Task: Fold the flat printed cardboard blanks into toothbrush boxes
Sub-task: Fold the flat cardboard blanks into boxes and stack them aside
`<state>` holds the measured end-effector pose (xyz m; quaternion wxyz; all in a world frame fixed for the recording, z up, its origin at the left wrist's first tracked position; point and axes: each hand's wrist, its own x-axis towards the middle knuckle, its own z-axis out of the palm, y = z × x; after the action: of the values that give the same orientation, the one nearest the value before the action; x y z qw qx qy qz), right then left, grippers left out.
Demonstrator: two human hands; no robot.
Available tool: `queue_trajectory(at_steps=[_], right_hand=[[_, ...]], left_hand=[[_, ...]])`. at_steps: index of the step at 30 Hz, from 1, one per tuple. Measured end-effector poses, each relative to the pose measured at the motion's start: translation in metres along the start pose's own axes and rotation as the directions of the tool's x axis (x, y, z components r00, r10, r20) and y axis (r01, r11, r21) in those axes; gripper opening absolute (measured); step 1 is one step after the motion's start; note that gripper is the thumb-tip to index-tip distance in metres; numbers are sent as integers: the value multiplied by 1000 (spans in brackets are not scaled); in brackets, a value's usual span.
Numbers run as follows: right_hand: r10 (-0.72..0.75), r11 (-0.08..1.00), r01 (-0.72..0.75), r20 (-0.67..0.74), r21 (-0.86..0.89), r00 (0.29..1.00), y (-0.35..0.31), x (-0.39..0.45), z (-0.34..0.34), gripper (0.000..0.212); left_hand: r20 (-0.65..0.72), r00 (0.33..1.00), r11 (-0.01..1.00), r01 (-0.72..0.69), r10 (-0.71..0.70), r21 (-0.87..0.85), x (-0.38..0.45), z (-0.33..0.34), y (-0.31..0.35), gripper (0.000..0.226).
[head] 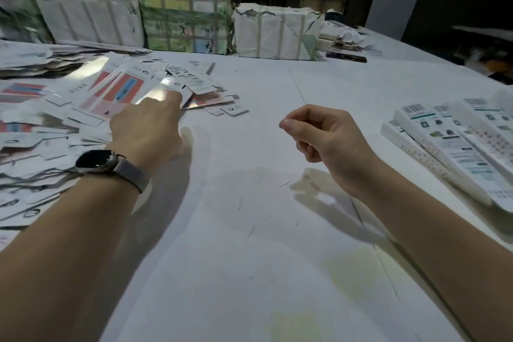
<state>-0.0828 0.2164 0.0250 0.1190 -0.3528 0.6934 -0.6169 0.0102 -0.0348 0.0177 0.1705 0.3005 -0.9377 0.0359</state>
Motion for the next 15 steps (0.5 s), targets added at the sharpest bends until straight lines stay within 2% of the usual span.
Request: queue_trajectory(at_steps=[8,11,15], right_hand=[[-7,1000,7,18,21,1000,4,2,1,20],[-13,1000,12,20,28,1000,5,2,-1,16],[-20,999,20,0,44,1000,7,4,-2,15]], left_hand=[[-137,990,999,-13,20,46,0,-7,6,41],[-209,978,999,-24,18,-27,-2,-13,7,42],[-282,957,970,-123,60,-210,-10,-22,17,50]])
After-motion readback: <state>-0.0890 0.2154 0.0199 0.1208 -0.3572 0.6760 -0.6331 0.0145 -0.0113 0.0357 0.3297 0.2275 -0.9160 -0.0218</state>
